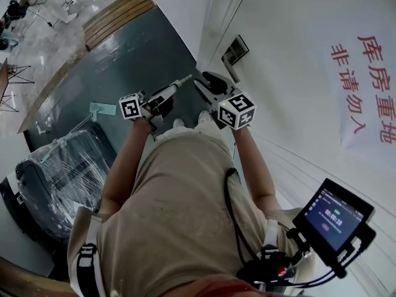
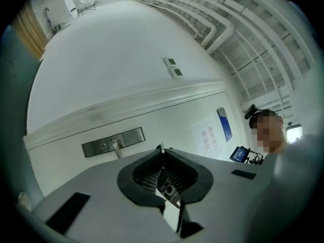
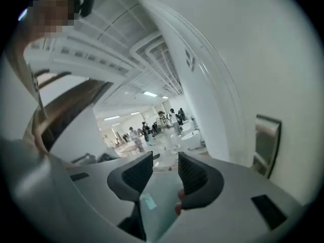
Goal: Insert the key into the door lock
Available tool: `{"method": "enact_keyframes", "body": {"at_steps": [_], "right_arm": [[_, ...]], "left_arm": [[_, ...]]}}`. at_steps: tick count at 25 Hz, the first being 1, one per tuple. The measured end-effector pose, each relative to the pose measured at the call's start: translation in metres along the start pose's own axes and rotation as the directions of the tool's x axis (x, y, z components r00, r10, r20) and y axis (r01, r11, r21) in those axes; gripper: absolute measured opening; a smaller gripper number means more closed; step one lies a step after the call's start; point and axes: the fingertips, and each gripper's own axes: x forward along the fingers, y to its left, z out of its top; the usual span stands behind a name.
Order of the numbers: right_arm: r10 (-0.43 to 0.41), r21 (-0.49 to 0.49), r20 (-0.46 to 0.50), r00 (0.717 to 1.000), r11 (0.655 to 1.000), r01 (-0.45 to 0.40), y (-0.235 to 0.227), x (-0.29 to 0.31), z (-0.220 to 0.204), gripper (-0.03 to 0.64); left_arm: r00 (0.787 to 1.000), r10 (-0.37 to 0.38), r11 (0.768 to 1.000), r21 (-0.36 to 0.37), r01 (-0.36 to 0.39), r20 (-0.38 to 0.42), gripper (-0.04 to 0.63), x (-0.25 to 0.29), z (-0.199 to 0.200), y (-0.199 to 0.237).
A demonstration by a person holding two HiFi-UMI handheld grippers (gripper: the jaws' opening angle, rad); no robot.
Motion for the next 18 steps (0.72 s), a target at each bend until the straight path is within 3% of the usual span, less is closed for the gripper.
{"method": "enact_keyframes", "body": {"at_steps": [3,5,11,18], "right_arm": [[-0.112,-0.193,0.008,0.994,0.975,0.111,-0.013,-0.02,0.008,0.141],[-0.153,-0.241,0.038,0.988,0.958,0.158,-0.019,-0.029,0.013,0.141],[-0.291,-0.299,0.115,0.95,0.902,0.312,-0.048,-0.06,0.024,0.14],[-0.348,-0.262,0.121,0.93,0.892,0.368,-0.08,-0.095,0.015,0.14]], "left_arm": [[0.997,0.071,0.997,-0.02,-0.071,-0.011,0.034,0.009,-0.007,0.021],[0.995,0.096,0.995,-0.024,-0.096,-0.008,0.035,0.012,-0.008,0.031],[0.988,0.157,0.986,-0.059,-0.157,-0.002,0.034,0.025,-0.019,0.059],[0.983,0.182,0.981,-0.068,-0.183,-0.016,0.034,0.051,-0.034,0.077]]}}
